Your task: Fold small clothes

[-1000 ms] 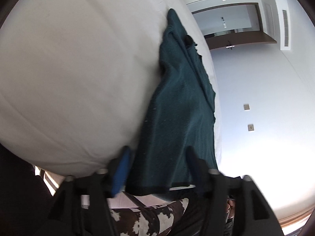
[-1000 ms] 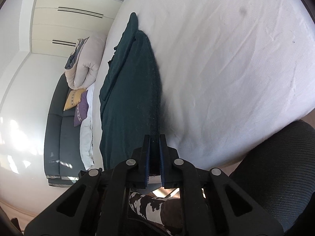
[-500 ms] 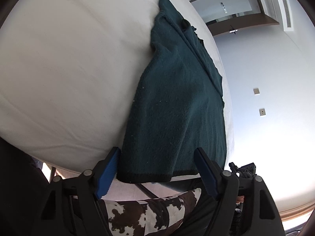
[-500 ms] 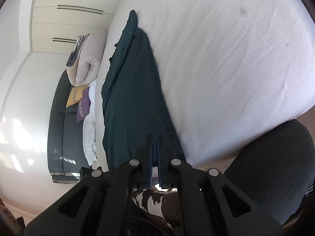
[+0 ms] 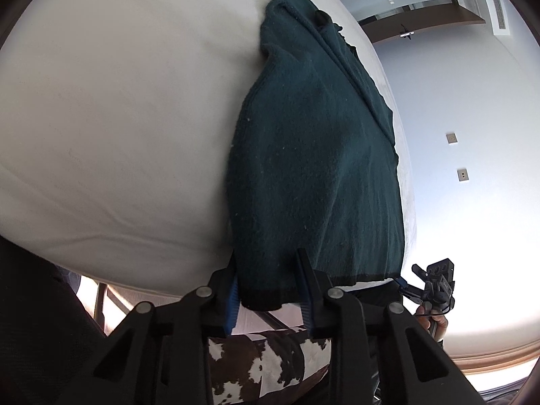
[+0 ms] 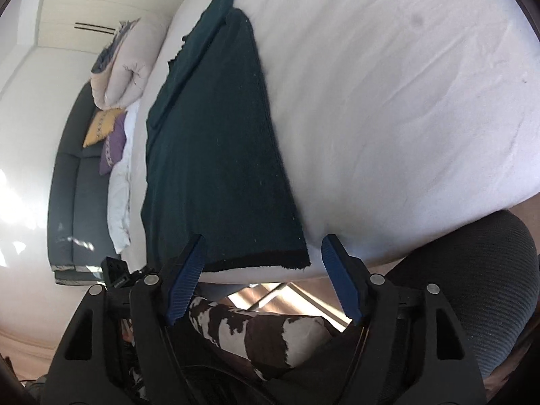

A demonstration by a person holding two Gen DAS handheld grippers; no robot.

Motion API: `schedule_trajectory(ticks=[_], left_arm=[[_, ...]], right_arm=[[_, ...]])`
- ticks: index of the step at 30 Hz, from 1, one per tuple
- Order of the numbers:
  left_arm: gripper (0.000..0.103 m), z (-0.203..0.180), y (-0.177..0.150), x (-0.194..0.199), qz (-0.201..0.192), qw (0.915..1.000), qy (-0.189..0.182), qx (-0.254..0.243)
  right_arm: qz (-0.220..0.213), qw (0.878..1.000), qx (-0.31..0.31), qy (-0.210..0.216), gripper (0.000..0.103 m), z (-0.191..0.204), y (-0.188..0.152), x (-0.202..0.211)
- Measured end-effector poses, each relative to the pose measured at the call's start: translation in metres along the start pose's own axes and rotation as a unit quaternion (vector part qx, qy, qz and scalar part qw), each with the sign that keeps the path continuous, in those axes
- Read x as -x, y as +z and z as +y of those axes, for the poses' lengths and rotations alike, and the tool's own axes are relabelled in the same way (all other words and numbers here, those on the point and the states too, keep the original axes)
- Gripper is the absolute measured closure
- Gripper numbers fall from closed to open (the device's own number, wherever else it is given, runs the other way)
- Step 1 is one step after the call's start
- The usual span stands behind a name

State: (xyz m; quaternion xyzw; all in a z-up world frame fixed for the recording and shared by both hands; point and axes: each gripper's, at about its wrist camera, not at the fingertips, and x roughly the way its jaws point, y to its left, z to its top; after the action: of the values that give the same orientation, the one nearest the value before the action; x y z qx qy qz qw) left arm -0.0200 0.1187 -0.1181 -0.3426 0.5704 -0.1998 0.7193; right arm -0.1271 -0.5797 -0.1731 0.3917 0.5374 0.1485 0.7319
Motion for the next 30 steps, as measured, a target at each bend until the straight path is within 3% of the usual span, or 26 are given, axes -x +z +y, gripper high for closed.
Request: schedule_trajectory(ticks=[2,6,11,20,30], left_arm=[[0.075,0.001,0.000,0.001,-0.002,1.0000,0.000,0.003],[0.091,0.005,0.000,0.002,-0.008,0.9999,0.002,0.014],[0.095,0.002,0.000,0.005,-0.016,0.9998,-0.003,0.009],[0.096,0.002,0.006,0.034,-0.066,0.9955,-0.063,0.025],[0.096,-0.023,0.019,0.058,-0.107,0.9869,-0.120,0.017]], right_arm=[[0.012,1.000,-0.009,0.002,0.045,0.000,0.004,-0.008],[0.017,1.000,-0.010,0.004,0.070,-0.001,0.005,-0.016],[0.003,1.000,-0.026,0.011,0.093,-0.015,0.000,-0.013],[-0.058,0.997,-0.027,0.036,0.096,-0.012,-0.003,0.015],[-0.117,0.988,-0.020,0.102,0.097,0.022,0.011,0.048]])
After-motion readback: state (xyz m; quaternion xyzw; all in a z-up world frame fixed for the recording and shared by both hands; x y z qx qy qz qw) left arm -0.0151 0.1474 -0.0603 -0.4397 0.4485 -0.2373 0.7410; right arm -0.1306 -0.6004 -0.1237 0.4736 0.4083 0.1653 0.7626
